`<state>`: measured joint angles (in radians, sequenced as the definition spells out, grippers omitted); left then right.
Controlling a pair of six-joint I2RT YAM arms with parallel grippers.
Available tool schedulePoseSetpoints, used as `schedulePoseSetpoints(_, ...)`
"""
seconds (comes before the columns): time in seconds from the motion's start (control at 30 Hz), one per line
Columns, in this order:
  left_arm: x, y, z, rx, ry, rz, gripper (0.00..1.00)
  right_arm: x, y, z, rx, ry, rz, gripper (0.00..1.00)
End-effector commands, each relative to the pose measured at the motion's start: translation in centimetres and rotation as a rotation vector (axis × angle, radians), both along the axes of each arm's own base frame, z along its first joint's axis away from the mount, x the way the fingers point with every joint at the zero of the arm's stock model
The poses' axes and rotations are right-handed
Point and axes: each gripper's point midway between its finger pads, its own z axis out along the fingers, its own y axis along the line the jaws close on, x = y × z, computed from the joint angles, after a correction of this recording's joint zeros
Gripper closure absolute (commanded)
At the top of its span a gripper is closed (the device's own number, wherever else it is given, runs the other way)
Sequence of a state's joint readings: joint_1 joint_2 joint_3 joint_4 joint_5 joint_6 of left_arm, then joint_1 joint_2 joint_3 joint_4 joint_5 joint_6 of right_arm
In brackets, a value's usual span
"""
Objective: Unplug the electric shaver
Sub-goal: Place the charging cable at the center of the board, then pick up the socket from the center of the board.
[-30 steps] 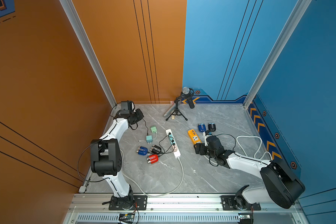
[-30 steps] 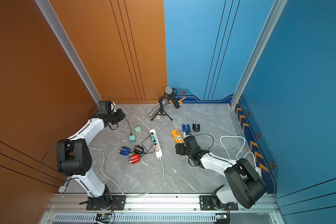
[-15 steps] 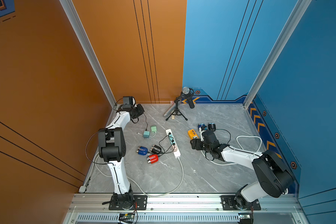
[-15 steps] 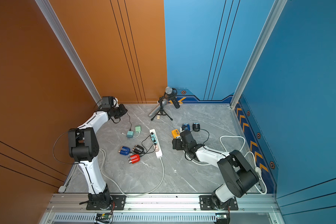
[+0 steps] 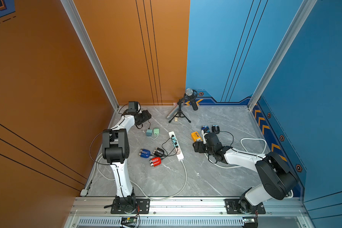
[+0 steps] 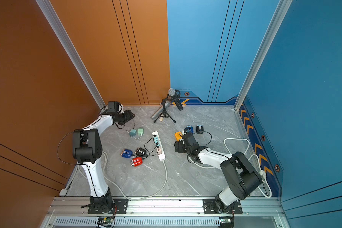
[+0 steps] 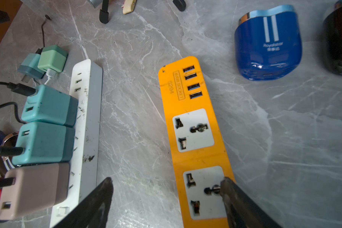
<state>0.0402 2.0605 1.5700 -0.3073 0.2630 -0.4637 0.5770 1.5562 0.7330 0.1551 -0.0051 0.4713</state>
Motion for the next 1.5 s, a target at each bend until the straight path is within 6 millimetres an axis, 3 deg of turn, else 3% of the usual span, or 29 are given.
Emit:
schedulePoseSetpoints(0.0, -2.7, 0.8, 0.9, 0.119, 0.036, -0.008, 0.16, -0.7, 0.2, -0.1, -0.002, 0.024, 0.015, 0.13)
schedulePoseSetpoints(0.1, -4.4, 1.2, 0.5, 0.168, 0.082, -0.01, 0.02, -1.0, 0.4, 0.2, 0.0, 0.017, 0.025, 0.13)
schedulePoseSetpoints(0.2, -5.7, 1.3, 1.0, 0.18, 0.094, -0.014, 0.0, -1.5, 0.5, 0.5, 0.003, 0.004, 0.032, 0.13)
schedulePoseSetpoints(0.37, -7.2, 0.3, 4.0, 0.186, 0.036, -0.031, 0.0, -2.5, 1.0, 1.5, -0.017, -0.021, 0.072, 0.13)
schedulePoseSetpoints(0.47, -8.2, -1.7, 5.6, 0.167, -0.001, -0.076, 0.0, -3.3, 1.8, 1.9, -0.053, -0.036, 0.124, 0.13)
schedulePoseSetpoints(0.6, -10.0, -5.7, 6.9, 0.131, -0.028, -0.152, 0.01, -5.2, 4.4, 2.6, -0.116, -0.077, 0.249, 0.13)
schedulePoseSetpoints(0.73, -11.7, -9.7, 6.6, 0.094, -0.012, -0.213, 0.04, -6.3, 6.1, 2.2, -0.133, -0.092, 0.296, 0.14)
schedulePoseSetpoints(0.83, -12.4, -11.4, 5.6, 0.057, 0.026, -0.207, 0.07, -6.4, 7.2, 1.6, -0.134, -0.101, 0.306, 0.16)
schedulePoseSetpoints(0.97, -12.4, -12.2, 4.5, 0.029, 0.071, -0.158, 0.12, -6.2, 9.1, 1.2, -0.111, -0.129, 0.332, 0.18)
schedulePoseSetpoints(1.2, -12.1, -11.7, 4.2, -0.021, 0.106, -0.028, 0.2, -4.9, 12.9, 0.4, -0.075, -0.187, 0.354, 0.19)
schedulePoseSetpoints(1.47, -12.5, -11.6, 4.6, -0.036, 0.104, -0.012, 0.22, -2.7, 13.1, -0.2, -0.125, -0.24, 0.256, 0.25)
